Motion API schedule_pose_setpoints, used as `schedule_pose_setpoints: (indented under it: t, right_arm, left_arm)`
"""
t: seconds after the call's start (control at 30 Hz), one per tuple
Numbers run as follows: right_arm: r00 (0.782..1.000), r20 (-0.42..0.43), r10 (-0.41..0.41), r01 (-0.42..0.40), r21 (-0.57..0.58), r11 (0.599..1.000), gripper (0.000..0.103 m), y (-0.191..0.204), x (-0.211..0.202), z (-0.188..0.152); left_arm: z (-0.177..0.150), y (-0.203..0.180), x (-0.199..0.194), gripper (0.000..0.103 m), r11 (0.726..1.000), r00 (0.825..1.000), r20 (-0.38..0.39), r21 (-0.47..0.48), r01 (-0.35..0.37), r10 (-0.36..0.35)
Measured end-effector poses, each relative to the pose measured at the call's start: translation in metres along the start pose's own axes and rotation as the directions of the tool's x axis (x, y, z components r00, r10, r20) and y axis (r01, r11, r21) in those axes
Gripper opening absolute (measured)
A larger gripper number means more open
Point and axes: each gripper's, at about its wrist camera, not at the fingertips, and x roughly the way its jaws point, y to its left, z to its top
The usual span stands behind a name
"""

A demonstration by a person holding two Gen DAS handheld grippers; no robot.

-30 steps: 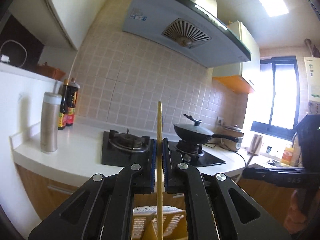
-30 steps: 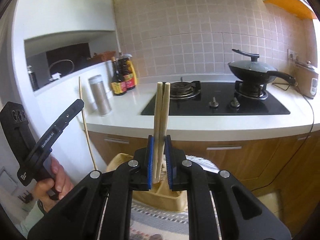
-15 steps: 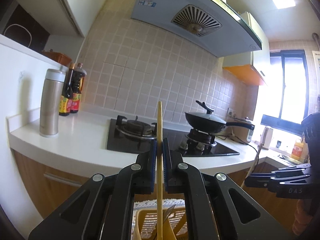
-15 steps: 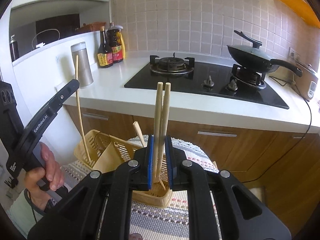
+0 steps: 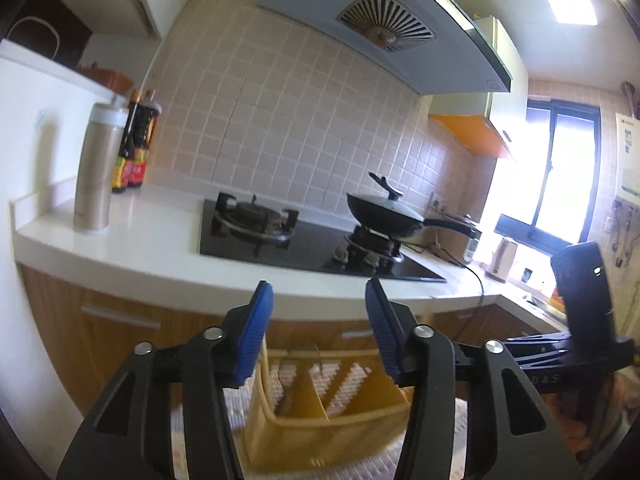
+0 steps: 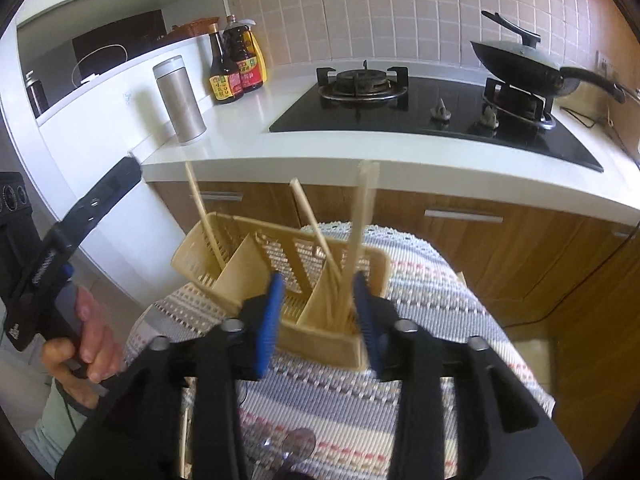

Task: Organize utensils
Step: 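Return to the table and grasp the black ladle with the right gripper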

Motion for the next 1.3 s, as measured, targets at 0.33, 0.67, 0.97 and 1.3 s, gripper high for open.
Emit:
schedule_pose_setpoints:
  t: [0.33, 0.67, 0.97, 1.3]
  right_arm:
    - [0.998, -0.069, -0.007, 0.007, -0.001, 1.0, 0.05, 0.011, -0.024, -0.043]
    - [0.954, -0.297, -0.05, 0.05, -0.007, 0.999, 0.049, 0.02, -0.004, -0.105]
    - [0.892, -0.452, -0.012, 0.048, 0.067, 0.997, 0.049, 0.008, 0.023, -0.147]
    - [0.842, -0.54, 0.002, 0.046, 0.076, 0.996, 0.048, 0.007, 0.043, -0.182]
  left_arm:
    - [-0.024, -0.023, -0.052, 0.054, 0.996, 0.973, -0.223, 0.07, -0.05, 0.065]
    - [-0.092, -0.024, -0.055, 0.054, 0.997, 0.837, -0.544, 0.081, -0.016, 0.057]
    - [-0.147, -0.007, -0.037, 0.053, 0.999, 0.702, -0.712, 0.038, 0.016, 0.015]
    - [-0.174, -0.02, -0.018, 0.053, 0.989, 0.658, -0.748, 0.144, 0.03, 0.089]
